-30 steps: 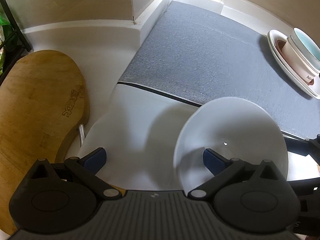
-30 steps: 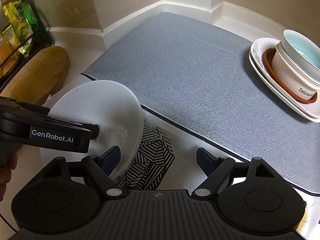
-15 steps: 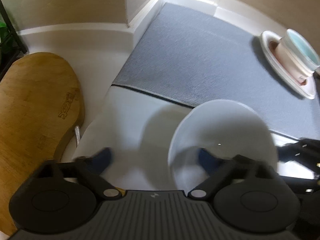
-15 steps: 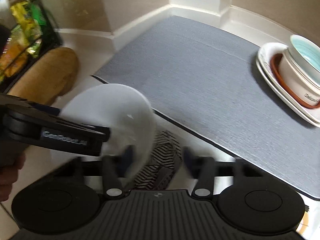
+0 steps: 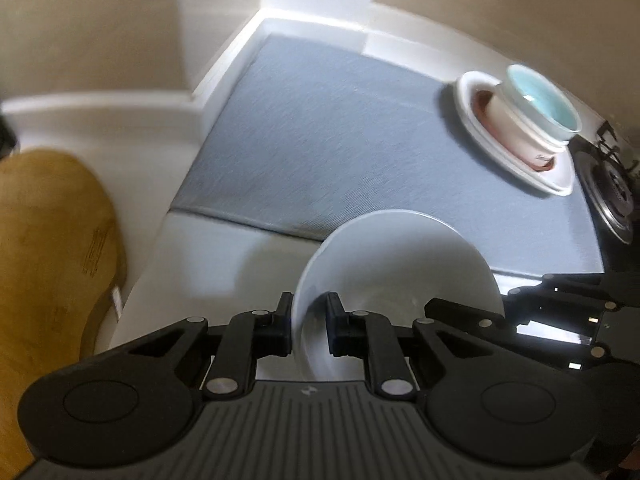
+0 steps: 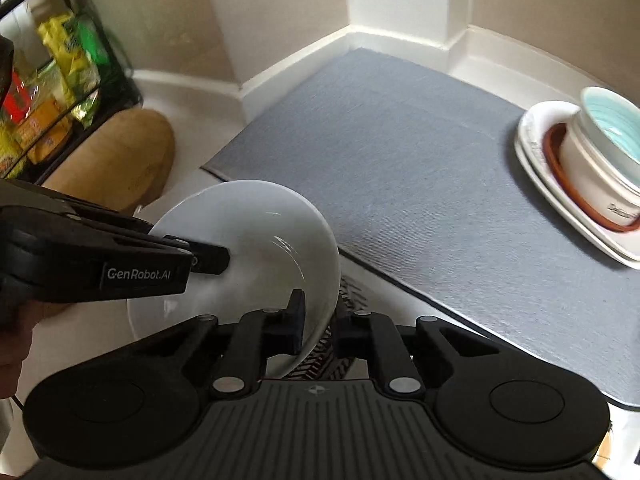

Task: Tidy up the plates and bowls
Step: 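Close the right tool on the white bowl's rim while the left tool grips its other rim, then carry the large white bowl with both tools toward the bowl stack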

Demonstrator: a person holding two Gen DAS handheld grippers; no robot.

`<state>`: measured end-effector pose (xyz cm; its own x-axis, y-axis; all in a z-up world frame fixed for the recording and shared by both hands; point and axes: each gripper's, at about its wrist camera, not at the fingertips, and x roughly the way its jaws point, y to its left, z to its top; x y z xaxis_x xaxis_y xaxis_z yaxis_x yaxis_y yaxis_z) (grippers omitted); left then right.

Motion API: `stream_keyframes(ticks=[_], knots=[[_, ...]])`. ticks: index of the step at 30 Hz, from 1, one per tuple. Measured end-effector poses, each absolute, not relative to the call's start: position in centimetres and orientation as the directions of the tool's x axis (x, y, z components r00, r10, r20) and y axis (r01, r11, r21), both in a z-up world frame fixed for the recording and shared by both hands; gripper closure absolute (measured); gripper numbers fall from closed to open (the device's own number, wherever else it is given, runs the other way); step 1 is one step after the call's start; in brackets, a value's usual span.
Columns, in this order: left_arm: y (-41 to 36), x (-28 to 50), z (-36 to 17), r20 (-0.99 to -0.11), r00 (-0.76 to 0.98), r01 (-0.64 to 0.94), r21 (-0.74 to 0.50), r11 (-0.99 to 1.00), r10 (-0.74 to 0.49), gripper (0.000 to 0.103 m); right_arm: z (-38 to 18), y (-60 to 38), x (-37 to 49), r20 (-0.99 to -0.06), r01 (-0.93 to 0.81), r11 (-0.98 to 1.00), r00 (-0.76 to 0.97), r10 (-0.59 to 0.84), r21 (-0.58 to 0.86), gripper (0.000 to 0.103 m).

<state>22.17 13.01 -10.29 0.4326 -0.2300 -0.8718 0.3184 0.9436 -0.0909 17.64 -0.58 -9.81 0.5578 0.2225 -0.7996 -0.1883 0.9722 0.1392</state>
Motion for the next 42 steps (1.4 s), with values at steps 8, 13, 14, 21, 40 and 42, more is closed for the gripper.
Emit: stream_keyframes(ticks=[8,13,14,21,40,42], knots=[[8.3,20.9,-7.8,-0.847,0.441,0.416,-0.102,0.904,-0.299,0.086,-7.8,-4.3,14.9,-0.759,-0.099,0.987,0.63,0.161,0.128,0.089],[4.1,19.5,-6.2,-0.824,0.445,0.506,-0.091,0.858,-0.35,0.086,-6.4,-7.9,12.1,-0.73,-0.008,0.992,0.676,0.101,0.129,0.089],[3.2,19.2,-5.8,-0.819,0.445,0.524,-0.091,0.847,-0.362,0.086,-6.0,-8.7,11.4,-0.723,0.011,0.992,0.686,0.085,0.127,0.089],[-3.0,16.6,-4.1,-0.793,0.433,0.633,-0.071,0.771,-0.428,0.086,-4.3,-13.5,6.9,-0.676,0.138,0.984,0.737,-0.027,0.111,0.089],[-8.9,15.6,-3.4,-0.771,0.404,0.7,-0.086,0.709,-0.492,0.086,-4.3,-19.7,3.5,-0.657,0.253,0.962,0.743,-0.125,0.102,0.089],[-8.7,17.0,-3.1,-0.765,0.408,0.703,-0.086,0.706,-0.499,0.086,-4.0,-19.5,4.7,-0.653,0.258,0.961,0.745,-0.133,0.1,0.089]])
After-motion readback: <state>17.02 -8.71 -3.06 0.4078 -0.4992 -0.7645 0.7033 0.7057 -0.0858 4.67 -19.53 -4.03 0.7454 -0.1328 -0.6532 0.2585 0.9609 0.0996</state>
